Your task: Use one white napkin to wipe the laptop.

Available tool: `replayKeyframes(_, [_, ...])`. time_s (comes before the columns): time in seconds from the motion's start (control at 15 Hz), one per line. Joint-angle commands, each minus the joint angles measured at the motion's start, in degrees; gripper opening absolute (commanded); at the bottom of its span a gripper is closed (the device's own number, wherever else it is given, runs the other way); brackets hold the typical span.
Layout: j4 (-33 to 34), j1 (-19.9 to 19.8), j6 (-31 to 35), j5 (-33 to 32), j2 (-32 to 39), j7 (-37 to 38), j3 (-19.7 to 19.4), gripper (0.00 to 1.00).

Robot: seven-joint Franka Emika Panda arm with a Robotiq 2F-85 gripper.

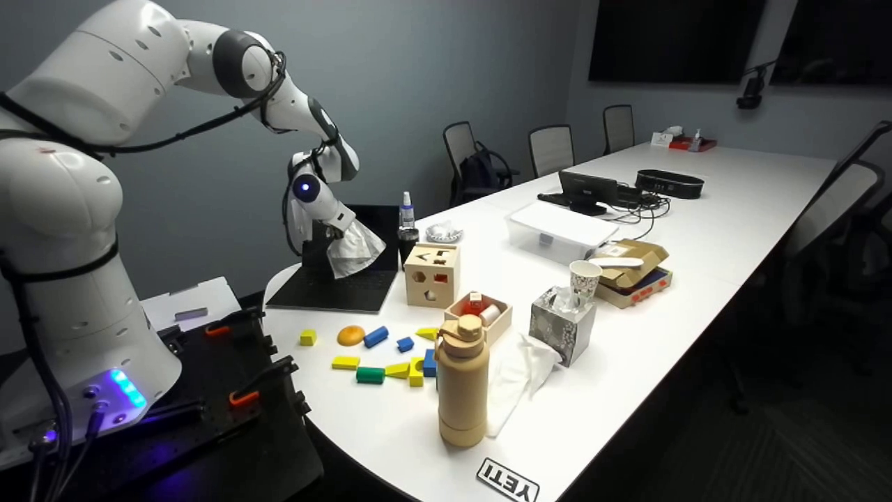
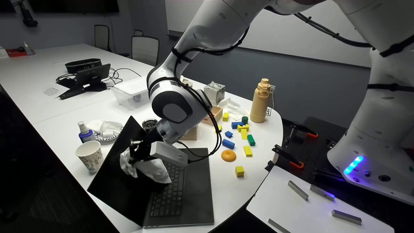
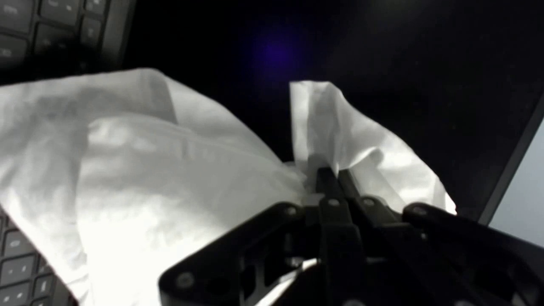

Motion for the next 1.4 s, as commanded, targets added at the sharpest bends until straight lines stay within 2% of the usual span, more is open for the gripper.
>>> replayKeyframes(0.0, [1.63,9.43,1.70,0.47,-2.40,10.83,-12.65,0.00])
replayKeyframes(0.2, [2.02,19.18,2.98,-0.87,-2.67,24.85,-25.40,0.00])
replayKeyframes(0.53, [-2.85,35.22,5.50,-1.00,-3.58,43.35,-41.20,0.00])
replayKeyframes(0.73, [-8.26,43.84,7.30,-1.02,-4.80,53.56,-48.03,0.00])
replayKeyframes(0.93, [-14.86,50.52,9.41,-1.03,-6.24,61.82,-53.93,0.00])
replayKeyframes(1.2, [-24.21,56.42,11.19,-3.94,-9.27,70.45,-60.60,0.00])
replayKeyframes(1.33, [-28.35,56.95,11.63,-8.13,-12.03,73.55,-63.06,0.00])
